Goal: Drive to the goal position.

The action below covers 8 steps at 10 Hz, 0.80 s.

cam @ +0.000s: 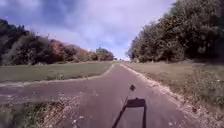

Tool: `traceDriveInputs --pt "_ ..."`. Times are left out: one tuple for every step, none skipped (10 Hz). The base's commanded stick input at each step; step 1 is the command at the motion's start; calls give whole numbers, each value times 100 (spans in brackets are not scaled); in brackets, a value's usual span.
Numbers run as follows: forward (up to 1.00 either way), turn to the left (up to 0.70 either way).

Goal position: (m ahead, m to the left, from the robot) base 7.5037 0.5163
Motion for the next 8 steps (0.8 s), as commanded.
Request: traceDriveInputs --pt "70 0" --pt "70 -2" --pt "70 -4" --pt "70 -4" --pt "70 -4" --pt "70 -4" --pt "70 -4" --pt "70 -5"
